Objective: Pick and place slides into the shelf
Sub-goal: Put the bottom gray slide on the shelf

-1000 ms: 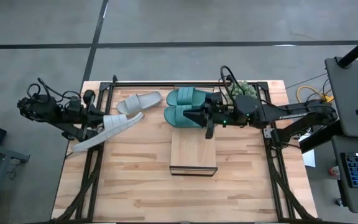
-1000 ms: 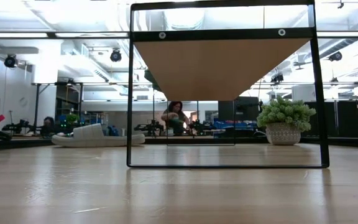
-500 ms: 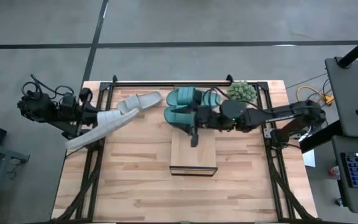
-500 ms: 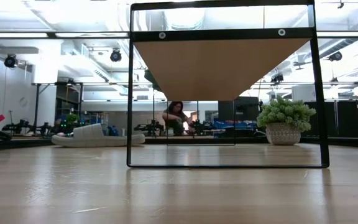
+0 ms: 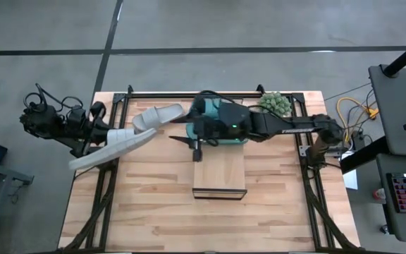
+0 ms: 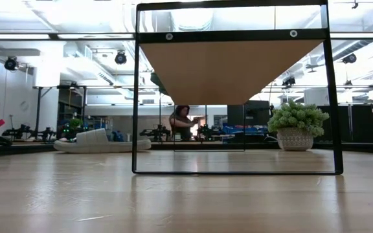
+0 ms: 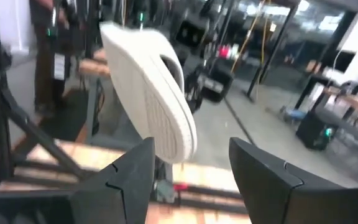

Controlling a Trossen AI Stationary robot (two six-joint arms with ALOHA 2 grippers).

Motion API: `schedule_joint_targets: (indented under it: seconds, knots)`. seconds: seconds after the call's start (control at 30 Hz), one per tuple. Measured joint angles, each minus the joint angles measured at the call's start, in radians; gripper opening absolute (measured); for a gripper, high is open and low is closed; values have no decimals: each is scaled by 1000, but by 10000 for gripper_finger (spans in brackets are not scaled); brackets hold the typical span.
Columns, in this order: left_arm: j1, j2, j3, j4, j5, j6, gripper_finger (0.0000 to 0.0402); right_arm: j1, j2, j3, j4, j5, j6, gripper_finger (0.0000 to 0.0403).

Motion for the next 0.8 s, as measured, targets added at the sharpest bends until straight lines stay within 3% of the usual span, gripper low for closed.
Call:
schedule_joint_targets:
  seconds: [0.33, 0.53, 0.8]
  knots:
    - [0, 8, 0, 26, 53, 7, 0, 1, 169, 302, -163, -106, -34, 199]
    - [0, 8, 0, 50, 70, 26, 0, 0, 237, 389, -209, -124, -34, 199]
    - [0, 11, 0, 82, 101, 28, 0, -9, 253, 405, -203, -124, -54, 199]
